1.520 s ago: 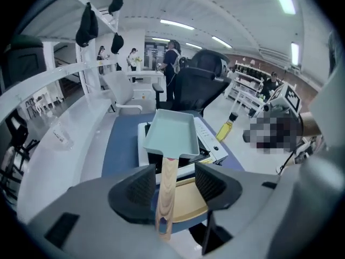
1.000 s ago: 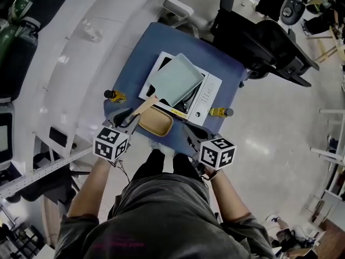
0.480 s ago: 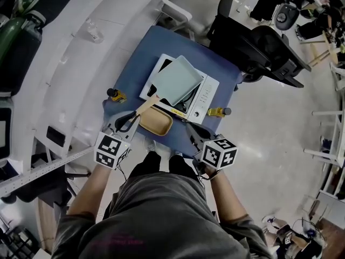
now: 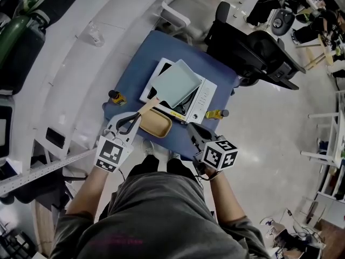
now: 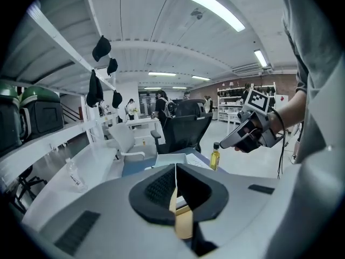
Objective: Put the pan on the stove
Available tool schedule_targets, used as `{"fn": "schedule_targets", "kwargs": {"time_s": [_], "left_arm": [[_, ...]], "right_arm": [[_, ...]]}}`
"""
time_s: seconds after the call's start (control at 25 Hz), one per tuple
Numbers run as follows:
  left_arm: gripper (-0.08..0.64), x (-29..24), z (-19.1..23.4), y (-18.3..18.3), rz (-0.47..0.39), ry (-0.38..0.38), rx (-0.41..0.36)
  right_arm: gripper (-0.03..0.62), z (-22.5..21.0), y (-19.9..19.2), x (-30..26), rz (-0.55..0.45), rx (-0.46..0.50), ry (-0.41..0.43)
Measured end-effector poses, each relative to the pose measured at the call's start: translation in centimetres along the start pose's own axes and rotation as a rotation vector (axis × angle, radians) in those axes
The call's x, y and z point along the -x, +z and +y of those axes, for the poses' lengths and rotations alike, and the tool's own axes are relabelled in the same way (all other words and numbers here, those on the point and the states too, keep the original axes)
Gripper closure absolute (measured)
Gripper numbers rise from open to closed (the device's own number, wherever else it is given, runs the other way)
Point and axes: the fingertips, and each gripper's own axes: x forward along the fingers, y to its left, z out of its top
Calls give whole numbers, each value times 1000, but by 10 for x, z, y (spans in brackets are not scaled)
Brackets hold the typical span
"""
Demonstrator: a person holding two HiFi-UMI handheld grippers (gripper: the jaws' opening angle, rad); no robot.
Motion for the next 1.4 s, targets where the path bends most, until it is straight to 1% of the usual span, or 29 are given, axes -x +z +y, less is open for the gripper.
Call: {"fn": "schedule_targets", "kwargs": {"time_s": [0.16,0.36,0.52,1.12,1.4], "left_arm": [[558,4,0,5,-19,0,3],[558,2,-9,6,-13,-26,8],[558,-1,-15,8,-12,-31,13],[558,-16,-31,17,16,21,27],[558,-32,-48,27,22,33,37]], "right_arm": [[589,3,4,3,-7,15,6],[589,8,7,3,-6,42,34],[589,10,10,2,-5,61,59],[589,-4,16,3,24,82,137],[589,-13,22,13,34,121,168]]}}
